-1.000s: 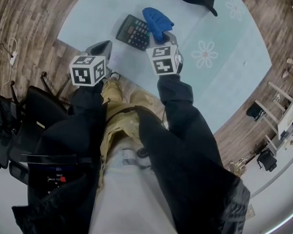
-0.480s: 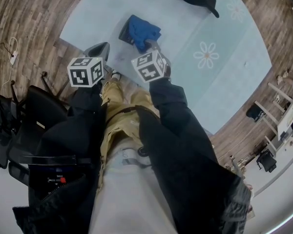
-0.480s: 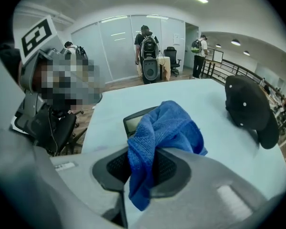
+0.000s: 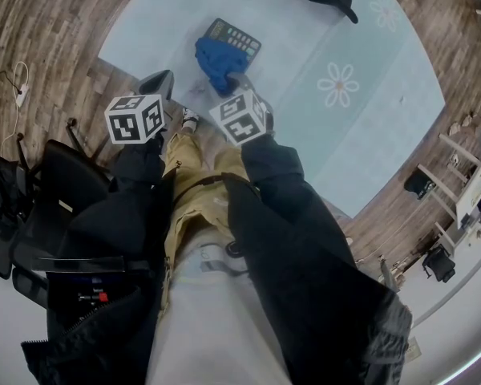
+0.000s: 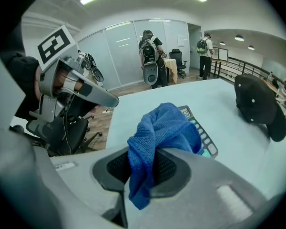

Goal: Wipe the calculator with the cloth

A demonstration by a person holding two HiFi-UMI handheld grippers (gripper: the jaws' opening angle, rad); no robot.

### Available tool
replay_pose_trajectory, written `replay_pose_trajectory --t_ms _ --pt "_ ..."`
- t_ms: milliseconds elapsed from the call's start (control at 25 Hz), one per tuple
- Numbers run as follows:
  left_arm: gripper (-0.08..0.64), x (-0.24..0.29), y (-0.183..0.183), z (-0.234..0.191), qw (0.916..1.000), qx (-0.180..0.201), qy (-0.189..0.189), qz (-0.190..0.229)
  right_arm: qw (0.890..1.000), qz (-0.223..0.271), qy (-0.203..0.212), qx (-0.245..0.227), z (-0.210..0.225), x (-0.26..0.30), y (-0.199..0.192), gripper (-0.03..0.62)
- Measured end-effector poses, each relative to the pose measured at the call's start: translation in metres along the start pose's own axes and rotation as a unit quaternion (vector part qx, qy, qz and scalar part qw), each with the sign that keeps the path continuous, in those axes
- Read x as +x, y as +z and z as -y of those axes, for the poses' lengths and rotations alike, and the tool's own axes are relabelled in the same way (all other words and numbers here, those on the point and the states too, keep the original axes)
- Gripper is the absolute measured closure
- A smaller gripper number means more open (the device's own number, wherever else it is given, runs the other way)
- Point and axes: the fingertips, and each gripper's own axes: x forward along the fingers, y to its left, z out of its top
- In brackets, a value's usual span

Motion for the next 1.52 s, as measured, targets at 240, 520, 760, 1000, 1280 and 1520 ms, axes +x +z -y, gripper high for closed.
replay_pose_trajectory --t_ms 240,520,760,1000,1280,1520 --pt "0.559 -0.007 -0.008 -0.001 1.0000 -0.004 0.000 0.005 0.999 0.032 0.017 0.031 -0.015 -0.024 0.006 0.514" --pt "0.559 -0.014 -0.017 -0.002 1.0000 -0.007 0.001 0.006 0.994 0.081 -0.029 0.074 0.023 -0.066 0.017 0.514" --pt "0.558 -0.015 -0.019 -0.005 0.9999 -0.009 0.002 0.005 0.985 0.093 -0.123 0.078 0.096 -0.096 0.025 0.514" --pt "0.558 -0.015 -0.024 -0.007 1.0000 -0.009 0.003 0.000 0.975 0.060 -0.210 0.043 0.152 -0.085 0.029 0.514" --pt "0.558 -0.018 -0.031 -0.016 0.9998 -0.015 0.010 -0.007 0.990 -0.025 -0.137 0.015 0.117 -0.009 0.004 0.514" --pt "0.558 -0.015 -0.029 -0.017 0.9997 -0.020 0.009 -0.005 0.995 -0.047 -0.081 -0.034 0.063 0.012 -0.004 0.514"
